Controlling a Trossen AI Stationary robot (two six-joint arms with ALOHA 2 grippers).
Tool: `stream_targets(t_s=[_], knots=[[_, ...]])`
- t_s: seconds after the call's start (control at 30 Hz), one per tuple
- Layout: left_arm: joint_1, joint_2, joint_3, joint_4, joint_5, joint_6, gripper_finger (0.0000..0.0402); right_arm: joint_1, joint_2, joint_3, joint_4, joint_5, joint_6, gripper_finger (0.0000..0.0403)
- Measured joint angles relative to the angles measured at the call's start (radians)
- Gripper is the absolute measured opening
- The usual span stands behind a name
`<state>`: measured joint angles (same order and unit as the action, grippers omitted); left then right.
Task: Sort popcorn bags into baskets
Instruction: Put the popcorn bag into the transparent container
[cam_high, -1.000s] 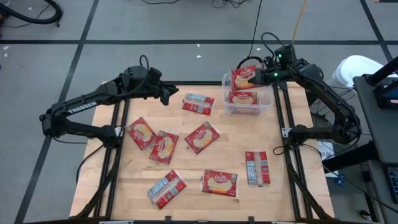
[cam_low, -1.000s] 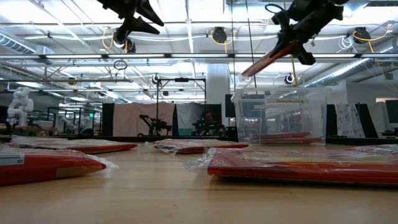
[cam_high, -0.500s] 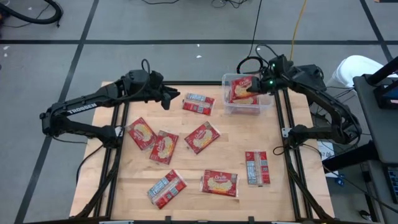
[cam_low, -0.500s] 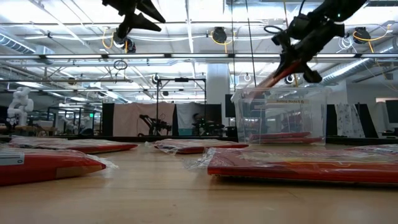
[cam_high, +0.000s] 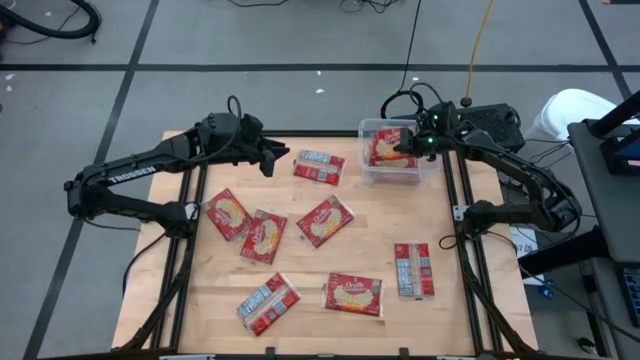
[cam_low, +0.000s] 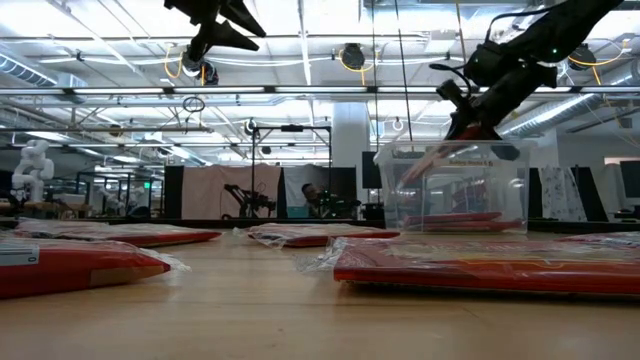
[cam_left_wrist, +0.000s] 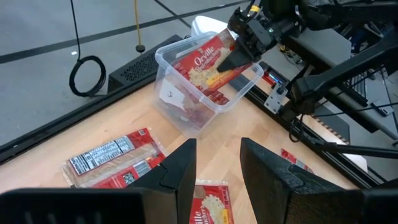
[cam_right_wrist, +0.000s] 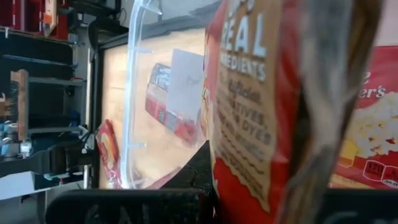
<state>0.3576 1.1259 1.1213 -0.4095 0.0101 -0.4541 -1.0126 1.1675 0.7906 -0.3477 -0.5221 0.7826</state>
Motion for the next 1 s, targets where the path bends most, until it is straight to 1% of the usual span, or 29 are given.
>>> stream_targets(t_s=[0.3,0.43,0.6,0.8,1.0], knots=[[0.0,0.0,0.0,0.0,0.001,0.013,0.0129,0.0,0.0,-0.004,-0.001,0.003,-0.055,0.0024],[0.0,0.0,0.0,0.0,0.001,0.014,0.0129,0.0,0.0,-0.004,-0.001,0.011,-0.063,0.0031],[0.0,0.0,0.0,0.0,0.007,0.001,0.0129,0.0,0.0,-0.004,-0.003,0.057,-0.062,0.0055],[0.0,0.0,0.0,0.0,0.016,0.0,0.0129,0.0,0.0,-0.004,-0.008,0.058,-0.062,0.0089],[0.0,0.0,0.0,0.0,0.016,0.0,0.0129,0.0,0.0,-0.004,-0.008,0.058,-0.062,0.011]])
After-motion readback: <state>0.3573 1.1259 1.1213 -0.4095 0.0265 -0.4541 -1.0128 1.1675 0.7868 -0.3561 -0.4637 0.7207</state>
